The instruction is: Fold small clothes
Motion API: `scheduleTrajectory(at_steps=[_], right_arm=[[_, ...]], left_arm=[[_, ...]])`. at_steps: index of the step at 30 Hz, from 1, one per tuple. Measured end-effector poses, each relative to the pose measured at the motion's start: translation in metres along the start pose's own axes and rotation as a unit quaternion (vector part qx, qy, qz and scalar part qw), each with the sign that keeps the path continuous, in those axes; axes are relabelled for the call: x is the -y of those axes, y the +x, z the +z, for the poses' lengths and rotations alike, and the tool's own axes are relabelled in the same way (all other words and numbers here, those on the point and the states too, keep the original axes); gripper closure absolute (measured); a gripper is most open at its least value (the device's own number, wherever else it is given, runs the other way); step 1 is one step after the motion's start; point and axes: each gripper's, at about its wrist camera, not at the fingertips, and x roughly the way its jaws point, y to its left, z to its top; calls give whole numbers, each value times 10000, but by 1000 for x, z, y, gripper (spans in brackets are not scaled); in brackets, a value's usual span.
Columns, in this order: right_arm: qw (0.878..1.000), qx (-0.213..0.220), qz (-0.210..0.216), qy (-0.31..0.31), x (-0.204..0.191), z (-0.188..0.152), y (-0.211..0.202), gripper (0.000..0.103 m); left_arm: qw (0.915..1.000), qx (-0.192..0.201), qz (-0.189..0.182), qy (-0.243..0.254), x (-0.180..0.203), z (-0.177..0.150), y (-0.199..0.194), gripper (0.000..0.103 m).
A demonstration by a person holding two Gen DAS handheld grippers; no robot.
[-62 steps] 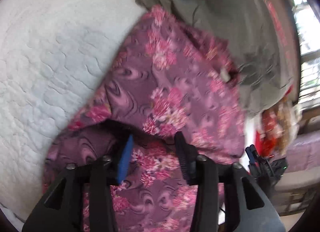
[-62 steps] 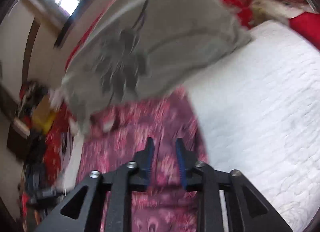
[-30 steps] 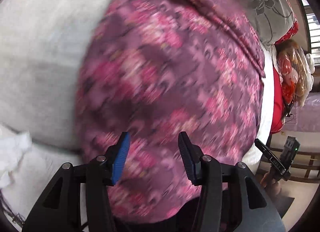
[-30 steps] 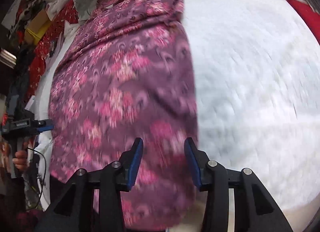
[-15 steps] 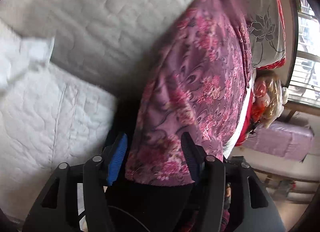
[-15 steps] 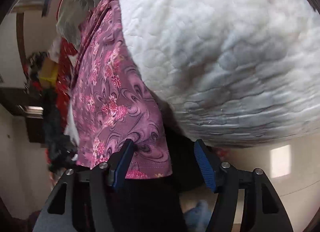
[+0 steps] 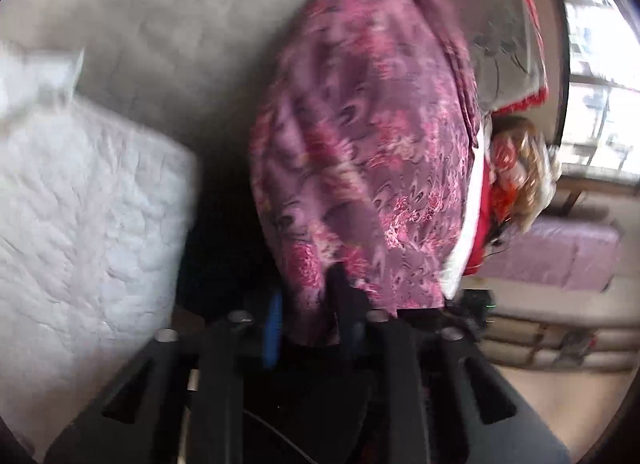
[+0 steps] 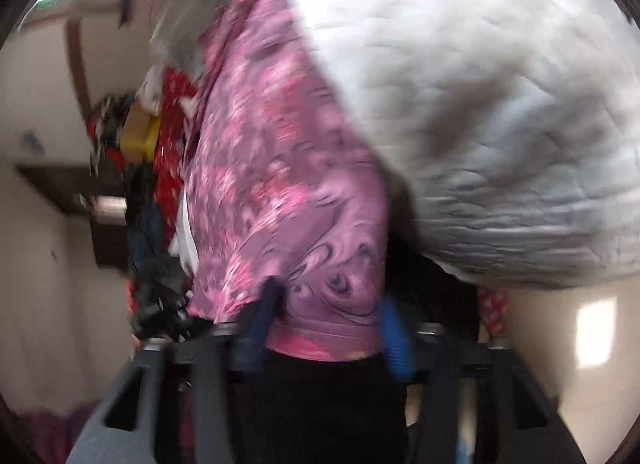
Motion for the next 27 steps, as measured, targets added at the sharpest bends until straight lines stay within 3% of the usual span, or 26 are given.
scheduleTrajectory(at_steps=[1, 3, 4, 8, 16, 27], right_arm=[[9998, 56, -11, -166, -5, -1, -6, 86], [9978, 105, -291, -583, -25, -1, -8, 87], [9972, 114, -298, -677, -29, 0, -9, 92], [9942, 418, -108, -987, -58, 7, -22, 92], [9850, 1047, 157, -1364, -108, 45, -34, 92], [9753, 1859, 238, -1168, -128, 136, -35, 92]], left_arm=[[9999, 41, -9, 110, 7, 0, -3, 96], [9994, 167, -174, 254, 19, 2, -11, 97], [9988, 260, -231, 334, 26, 3, -16, 97], [9956, 496, -545, 571, 50, 11, -30, 97], [9909, 750, -949, 585, 86, 45, -34, 97], [9834, 1514, -852, 515, 101, 130, -50, 97]])
